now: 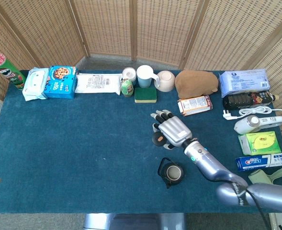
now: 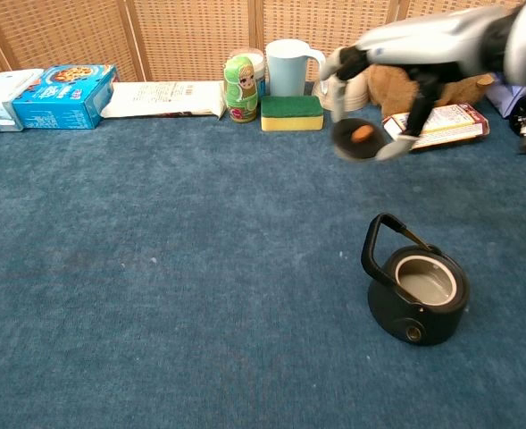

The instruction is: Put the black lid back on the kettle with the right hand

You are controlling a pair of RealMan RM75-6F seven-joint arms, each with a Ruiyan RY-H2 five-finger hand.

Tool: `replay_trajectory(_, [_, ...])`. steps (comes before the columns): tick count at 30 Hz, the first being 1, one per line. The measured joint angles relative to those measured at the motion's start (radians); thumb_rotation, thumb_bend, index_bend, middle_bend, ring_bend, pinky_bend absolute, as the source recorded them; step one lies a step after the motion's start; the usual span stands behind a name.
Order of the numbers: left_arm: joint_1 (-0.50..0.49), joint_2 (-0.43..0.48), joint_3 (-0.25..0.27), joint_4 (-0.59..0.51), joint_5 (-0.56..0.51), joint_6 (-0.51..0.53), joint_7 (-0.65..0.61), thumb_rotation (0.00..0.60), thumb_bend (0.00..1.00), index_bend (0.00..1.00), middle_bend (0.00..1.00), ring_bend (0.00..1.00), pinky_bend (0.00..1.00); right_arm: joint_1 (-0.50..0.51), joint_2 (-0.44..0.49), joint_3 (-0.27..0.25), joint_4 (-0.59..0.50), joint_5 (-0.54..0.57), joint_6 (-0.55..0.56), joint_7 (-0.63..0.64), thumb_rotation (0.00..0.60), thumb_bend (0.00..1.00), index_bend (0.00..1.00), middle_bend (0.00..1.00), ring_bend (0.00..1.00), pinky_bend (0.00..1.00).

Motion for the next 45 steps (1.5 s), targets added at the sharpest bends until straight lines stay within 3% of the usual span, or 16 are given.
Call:
replay_trajectory(9, [-0.002, -0.007, 0.002, -0.008, 0.000, -0.005, 0.027, 0.600, 0.06, 0.00, 0.00, 0.00, 0.04, -0.072, 0.122, -0.049, -0.088, -0.110, 0.034, 0.042, 0.600, 0.26, 0.42, 0.10, 0.06, 0.00])
replay_trajectory(20, [-0.009, -0.014, 0.003, -0.019, -0.001, -0.017, 0.056, 0.600, 0.06, 0.00, 0.00, 0.00, 0.04, -0.191, 0.266, -0.147, -0.167, -0.333, 0.068, 0.157, 0.600, 0.26, 0.42, 0.10, 0.06, 0.00])
replay_trajectory(32, [-0.013, -0.015, 0.008, -0.023, 0.003, -0.024, 0.068, 0.600, 0.06, 0.00, 0.00, 0.00, 0.04, -0.222, 0.189, -0.189, -0.117, -0.415, 0.021, 0.204, 0.600, 0.26, 0.42, 0.10, 0.06, 0.00])
replay_trajectory(45, [-0.014, -0.010, 0.010, -0.024, -0.003, -0.030, 0.059, 0.600, 0.06, 0.00, 0.00, 0.00, 0.04, -0.225, 0.125, -0.187, -0.095, -0.414, -0.009, 0.186, 0.600, 0.26, 0.42, 0.10, 0.06, 0.00])
